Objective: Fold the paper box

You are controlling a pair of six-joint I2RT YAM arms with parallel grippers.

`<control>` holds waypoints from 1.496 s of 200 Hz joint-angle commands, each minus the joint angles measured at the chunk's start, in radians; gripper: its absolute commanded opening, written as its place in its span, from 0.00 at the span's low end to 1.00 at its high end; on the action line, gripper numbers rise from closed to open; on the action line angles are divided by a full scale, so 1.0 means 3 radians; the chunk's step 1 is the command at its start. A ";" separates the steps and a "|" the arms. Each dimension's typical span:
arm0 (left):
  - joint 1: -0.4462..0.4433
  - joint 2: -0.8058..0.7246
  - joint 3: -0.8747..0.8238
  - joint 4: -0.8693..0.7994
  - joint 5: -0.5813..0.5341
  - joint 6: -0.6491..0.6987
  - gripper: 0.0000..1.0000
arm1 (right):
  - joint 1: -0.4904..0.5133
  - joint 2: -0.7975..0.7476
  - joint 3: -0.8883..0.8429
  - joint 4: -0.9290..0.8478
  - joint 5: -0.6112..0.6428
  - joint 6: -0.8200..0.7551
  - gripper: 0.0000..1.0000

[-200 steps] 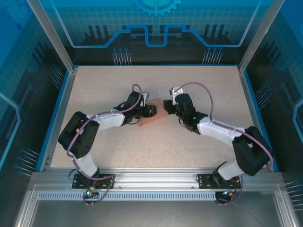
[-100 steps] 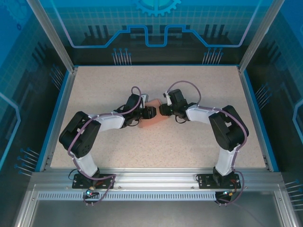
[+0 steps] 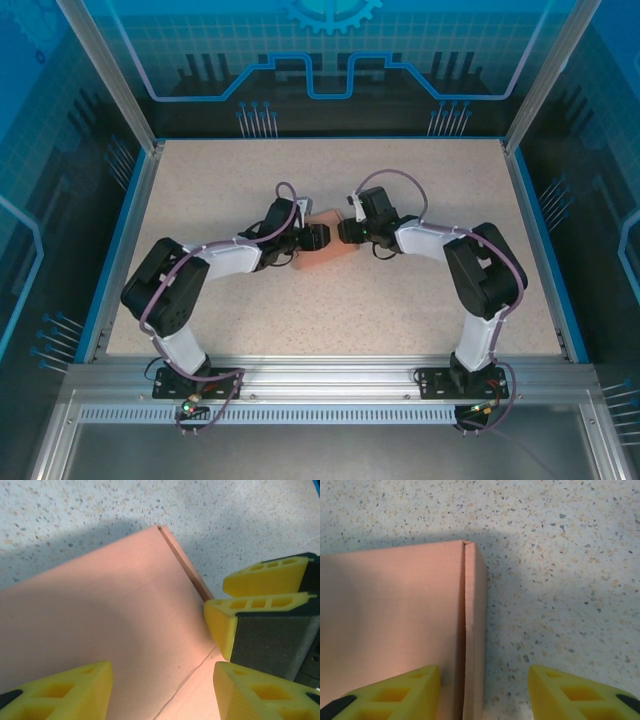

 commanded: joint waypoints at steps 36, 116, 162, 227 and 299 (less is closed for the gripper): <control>0.0238 -0.0339 0.0020 -0.0153 -0.0165 0.0216 0.65 | 0.0013 -0.0571 -0.0102 -0.0271 0.0025 -0.0140 0.58; 0.0773 0.0415 0.0818 -0.0815 0.0422 0.0370 0.76 | 0.0249 -0.0948 -0.0425 -0.0612 -0.0054 -0.0103 0.61; 0.0784 0.0685 0.1059 -0.1009 0.0924 0.0344 0.76 | 0.0231 -0.1026 -0.0453 -0.0810 -0.0041 -0.0137 0.61; 0.0680 0.0293 0.0512 -0.0770 0.1178 0.0179 0.64 | -0.0075 -0.1071 -0.0439 -0.0891 -0.0456 -0.0113 0.62; 0.0655 0.0383 0.0548 -0.0737 0.1057 0.0195 0.65 | -0.0303 -0.0918 -0.0557 -0.0640 -0.0958 0.0213 0.63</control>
